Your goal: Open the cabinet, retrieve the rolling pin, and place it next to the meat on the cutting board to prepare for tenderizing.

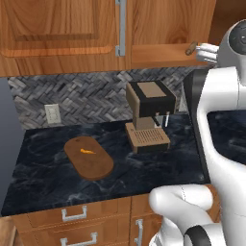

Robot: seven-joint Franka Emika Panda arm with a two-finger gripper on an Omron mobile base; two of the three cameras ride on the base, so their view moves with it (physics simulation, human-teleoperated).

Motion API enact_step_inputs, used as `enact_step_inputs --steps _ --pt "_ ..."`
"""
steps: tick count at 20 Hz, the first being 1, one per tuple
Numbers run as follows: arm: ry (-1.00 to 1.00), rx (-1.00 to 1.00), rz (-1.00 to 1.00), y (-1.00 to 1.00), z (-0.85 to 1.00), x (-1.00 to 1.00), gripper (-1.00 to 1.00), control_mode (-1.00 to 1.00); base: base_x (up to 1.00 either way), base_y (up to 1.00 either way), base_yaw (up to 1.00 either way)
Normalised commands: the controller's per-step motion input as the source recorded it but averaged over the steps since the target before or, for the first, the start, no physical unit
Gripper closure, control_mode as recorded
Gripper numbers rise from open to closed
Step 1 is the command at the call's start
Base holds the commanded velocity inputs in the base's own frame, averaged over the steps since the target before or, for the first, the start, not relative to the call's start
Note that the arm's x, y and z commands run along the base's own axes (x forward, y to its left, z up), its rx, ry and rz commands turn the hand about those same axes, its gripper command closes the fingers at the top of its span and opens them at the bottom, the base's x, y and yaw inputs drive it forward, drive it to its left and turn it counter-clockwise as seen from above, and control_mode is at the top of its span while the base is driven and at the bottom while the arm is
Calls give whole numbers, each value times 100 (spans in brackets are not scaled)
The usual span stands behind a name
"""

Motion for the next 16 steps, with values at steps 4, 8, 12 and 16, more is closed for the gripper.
enact_step_inputs --steps 4,8,12,16 --pt "14 12 0 0 33 64 -100 -100 0 0 0" --pt "23 1 0 -3 21 62 -100 -100 0 0 0" --pt "8 -2 2 0 -2 42 -100 -100 0 0 0" --pt "-3 -1 3 -2 -21 21 -100 -100 0 0 0"
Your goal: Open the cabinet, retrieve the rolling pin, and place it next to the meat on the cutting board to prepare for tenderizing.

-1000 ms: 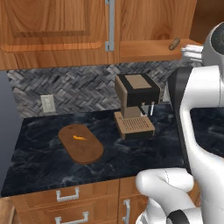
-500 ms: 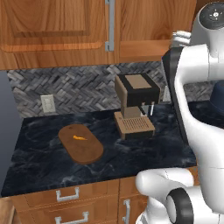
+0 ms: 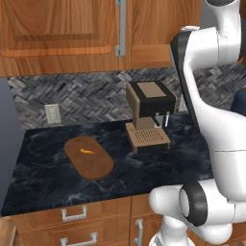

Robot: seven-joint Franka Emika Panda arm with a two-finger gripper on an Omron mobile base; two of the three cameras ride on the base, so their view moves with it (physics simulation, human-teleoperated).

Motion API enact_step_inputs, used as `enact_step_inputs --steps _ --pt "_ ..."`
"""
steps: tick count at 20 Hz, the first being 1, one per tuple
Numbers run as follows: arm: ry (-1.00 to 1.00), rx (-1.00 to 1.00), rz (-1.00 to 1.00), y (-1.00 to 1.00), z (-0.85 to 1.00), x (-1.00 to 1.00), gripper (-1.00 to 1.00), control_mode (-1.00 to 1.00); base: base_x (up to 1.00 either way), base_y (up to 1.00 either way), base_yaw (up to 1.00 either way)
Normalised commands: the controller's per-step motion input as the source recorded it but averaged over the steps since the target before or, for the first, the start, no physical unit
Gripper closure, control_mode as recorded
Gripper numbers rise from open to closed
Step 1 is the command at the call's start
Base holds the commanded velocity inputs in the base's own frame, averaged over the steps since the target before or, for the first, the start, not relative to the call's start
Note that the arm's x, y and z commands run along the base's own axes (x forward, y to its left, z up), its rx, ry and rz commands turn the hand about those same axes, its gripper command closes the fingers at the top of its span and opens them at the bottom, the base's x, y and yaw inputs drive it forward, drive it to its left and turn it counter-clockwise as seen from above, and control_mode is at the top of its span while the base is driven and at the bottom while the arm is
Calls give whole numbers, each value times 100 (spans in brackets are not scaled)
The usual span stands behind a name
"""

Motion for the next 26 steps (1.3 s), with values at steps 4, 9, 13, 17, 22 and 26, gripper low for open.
enact_step_inputs --steps 4,9,13,17,22,26 --pt "-4 0 5 -8 -27 27 -100 -100 0 0 0" --pt "-5 0 1 -24 -18 28 -100 -100 0 0 0" --pt "-1 0 0 -30 -1 41 -100 -100 0 0 0" --pt "-1 0 0 -24 0 51 -100 -100 0 0 0" --pt "0 1 0 -11 0 59 -100 -100 0 0 0" --pt "0 1 0 -7 0 57 -100 -100 0 0 0"
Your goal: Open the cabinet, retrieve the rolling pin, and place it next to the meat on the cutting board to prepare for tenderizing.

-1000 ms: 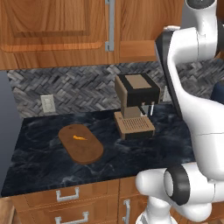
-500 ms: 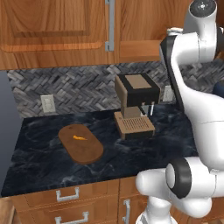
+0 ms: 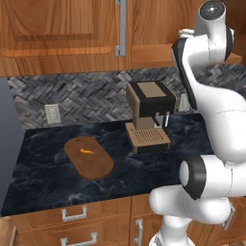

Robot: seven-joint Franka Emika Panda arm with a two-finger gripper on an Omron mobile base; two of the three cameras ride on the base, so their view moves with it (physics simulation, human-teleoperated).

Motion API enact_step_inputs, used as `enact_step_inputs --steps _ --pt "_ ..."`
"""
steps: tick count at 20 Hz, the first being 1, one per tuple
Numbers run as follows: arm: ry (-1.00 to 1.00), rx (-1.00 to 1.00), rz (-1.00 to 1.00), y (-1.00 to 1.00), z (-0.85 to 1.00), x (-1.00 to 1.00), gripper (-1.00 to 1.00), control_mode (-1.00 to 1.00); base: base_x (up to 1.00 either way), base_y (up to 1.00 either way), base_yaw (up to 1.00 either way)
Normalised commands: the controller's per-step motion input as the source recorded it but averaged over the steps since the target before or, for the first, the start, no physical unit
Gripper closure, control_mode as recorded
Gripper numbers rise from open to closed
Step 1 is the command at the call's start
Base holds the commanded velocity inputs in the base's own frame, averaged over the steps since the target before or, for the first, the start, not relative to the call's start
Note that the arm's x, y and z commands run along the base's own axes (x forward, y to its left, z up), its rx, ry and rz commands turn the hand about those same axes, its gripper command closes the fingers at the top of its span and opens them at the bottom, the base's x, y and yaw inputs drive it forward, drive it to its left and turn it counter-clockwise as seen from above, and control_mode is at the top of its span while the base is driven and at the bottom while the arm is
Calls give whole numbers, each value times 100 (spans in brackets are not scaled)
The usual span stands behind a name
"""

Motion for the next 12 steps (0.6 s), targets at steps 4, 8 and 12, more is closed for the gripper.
enact_step_inputs --steps 4,8,12 --pt "0 1 0 -5 0 56 -100 -100 0 0 0" --pt "0 0 0 -4 0 54 -100 -100 0 0 0" --pt "0 0 0 -6 0 51 -100 -100 0 0 0"
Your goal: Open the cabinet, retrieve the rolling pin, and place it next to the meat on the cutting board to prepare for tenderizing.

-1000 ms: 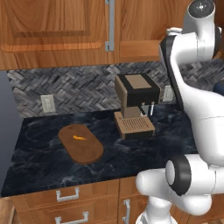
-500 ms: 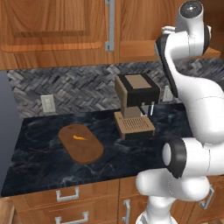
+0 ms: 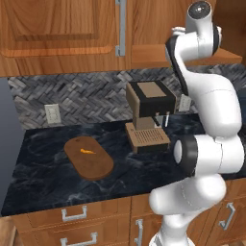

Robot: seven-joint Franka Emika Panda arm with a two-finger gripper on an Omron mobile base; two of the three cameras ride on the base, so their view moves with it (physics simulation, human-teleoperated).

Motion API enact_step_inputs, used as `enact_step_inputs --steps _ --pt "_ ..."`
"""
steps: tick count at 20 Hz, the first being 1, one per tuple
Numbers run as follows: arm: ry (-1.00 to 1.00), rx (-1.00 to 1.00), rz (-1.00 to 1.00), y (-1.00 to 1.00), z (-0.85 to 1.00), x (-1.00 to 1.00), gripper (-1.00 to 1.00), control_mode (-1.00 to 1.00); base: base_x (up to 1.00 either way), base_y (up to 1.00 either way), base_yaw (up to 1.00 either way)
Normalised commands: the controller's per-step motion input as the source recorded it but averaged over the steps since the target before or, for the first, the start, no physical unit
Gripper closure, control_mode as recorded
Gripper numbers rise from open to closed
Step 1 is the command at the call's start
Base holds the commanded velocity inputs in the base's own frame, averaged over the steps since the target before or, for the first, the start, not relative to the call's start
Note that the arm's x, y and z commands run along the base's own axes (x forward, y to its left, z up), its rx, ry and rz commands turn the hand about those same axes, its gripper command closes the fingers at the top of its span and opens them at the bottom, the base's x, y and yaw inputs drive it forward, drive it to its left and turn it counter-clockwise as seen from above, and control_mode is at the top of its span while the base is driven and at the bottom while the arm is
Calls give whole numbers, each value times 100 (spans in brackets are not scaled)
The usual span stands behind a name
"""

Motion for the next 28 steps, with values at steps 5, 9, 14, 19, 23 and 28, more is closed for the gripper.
enact_step_inputs --steps 5,9,14,19,23,28 --pt "0 0 0 -16 -1 30 -100 -100 0 0 0" --pt "0 0 0 -19 -1 32 -100 -100 0 0 0" --pt "2 0 0 -14 0 44 -100 -100 0 0 0" --pt "3 0 0 -8 -8 39 -100 -100 0 0 0" --pt "3 0 0 -4 -15 25 -100 -100 0 0 0" --pt "2 0 0 -2 -15 10 -100 -100 0 0 0"
